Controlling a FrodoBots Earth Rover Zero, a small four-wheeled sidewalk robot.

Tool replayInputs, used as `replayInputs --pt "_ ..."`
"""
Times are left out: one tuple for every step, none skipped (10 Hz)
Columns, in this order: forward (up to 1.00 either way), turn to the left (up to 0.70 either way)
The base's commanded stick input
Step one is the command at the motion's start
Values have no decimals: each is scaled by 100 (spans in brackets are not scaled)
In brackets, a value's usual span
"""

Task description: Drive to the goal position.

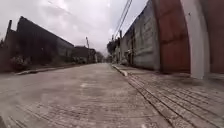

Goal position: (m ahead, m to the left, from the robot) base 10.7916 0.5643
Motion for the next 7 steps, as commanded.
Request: replayInputs --pt "100 0" --pt "100 0" --pt "100 0" --pt "100 0" --pt "100 0" --pt "100 0" --pt "100 0"
